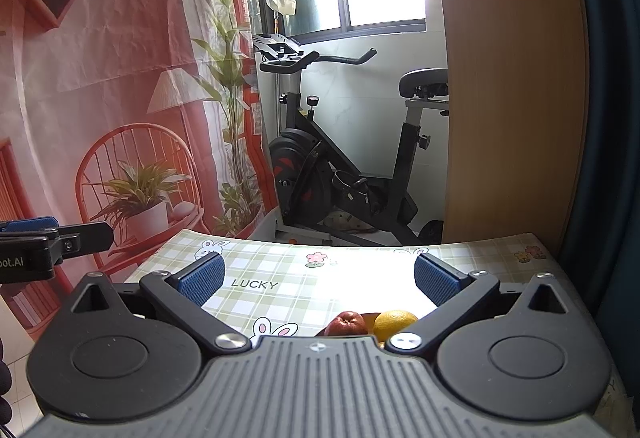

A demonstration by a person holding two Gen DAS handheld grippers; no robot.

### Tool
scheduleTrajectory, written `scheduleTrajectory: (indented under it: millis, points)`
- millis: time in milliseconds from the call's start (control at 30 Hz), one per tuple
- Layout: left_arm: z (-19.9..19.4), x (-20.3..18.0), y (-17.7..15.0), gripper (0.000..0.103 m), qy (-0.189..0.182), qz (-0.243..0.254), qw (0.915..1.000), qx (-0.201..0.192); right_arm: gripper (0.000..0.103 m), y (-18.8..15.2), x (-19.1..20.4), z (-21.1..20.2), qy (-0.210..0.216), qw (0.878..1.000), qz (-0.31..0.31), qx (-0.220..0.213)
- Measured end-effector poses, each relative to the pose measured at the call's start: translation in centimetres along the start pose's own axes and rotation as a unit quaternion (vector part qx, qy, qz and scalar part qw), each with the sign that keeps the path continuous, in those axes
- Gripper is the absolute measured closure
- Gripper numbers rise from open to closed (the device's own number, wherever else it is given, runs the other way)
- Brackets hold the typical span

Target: Organize fruits

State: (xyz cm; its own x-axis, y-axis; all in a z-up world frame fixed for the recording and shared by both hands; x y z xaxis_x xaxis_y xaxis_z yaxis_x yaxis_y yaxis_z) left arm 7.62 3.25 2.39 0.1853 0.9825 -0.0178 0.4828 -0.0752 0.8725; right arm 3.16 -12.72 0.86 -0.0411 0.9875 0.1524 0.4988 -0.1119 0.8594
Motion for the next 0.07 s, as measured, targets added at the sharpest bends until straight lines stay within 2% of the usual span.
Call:
scheduleTrajectory:
  millis: [67]
  points:
    - [0.14,0.20,0.06,0.003,-0.002,-0.003,1.0000,0.002,0.000,0.00,0.01,-0.01,0.000,1.000,0.000,0.000]
Point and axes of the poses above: each gripper's, at about its wrist camera, not at the fingertips, and z roughly the way its jaws point, x to its left, y to its top, the point moved 7 cm from there along z, roughly the way its jaws point, and after that the axes turned 7 degrees about x, right-handed, at the moved point
